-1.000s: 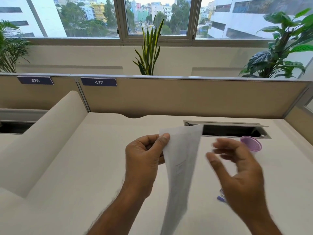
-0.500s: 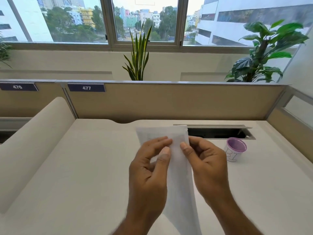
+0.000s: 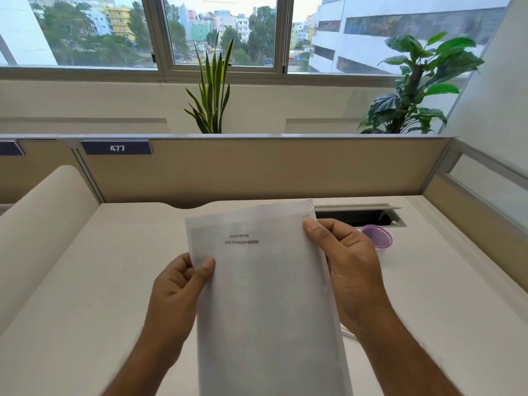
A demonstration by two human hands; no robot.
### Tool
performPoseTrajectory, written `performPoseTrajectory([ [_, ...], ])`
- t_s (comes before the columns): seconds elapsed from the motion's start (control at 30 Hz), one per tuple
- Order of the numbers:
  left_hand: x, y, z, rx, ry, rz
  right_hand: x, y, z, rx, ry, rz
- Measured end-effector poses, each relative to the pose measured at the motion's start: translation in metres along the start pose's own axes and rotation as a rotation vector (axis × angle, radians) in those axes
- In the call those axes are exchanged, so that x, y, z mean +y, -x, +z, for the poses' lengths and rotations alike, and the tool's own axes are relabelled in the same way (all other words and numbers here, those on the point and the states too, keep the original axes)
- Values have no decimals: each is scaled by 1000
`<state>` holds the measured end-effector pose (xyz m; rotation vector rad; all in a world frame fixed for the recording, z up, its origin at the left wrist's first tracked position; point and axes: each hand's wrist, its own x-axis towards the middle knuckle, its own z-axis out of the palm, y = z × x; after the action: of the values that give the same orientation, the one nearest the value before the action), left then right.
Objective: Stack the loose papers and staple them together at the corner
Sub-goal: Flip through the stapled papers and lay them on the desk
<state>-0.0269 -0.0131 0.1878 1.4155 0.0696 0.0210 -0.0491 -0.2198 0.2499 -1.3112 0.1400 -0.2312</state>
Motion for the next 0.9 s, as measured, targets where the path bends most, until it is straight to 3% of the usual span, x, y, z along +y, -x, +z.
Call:
performPoseTrajectory([
  [0.3,7,-2,-13,122,-102,150,-12,-10,-5,12,37,-60],
  [0.9,3,-4,-16,152,-81,108,-7,-14,-7,-67,63,-60],
])
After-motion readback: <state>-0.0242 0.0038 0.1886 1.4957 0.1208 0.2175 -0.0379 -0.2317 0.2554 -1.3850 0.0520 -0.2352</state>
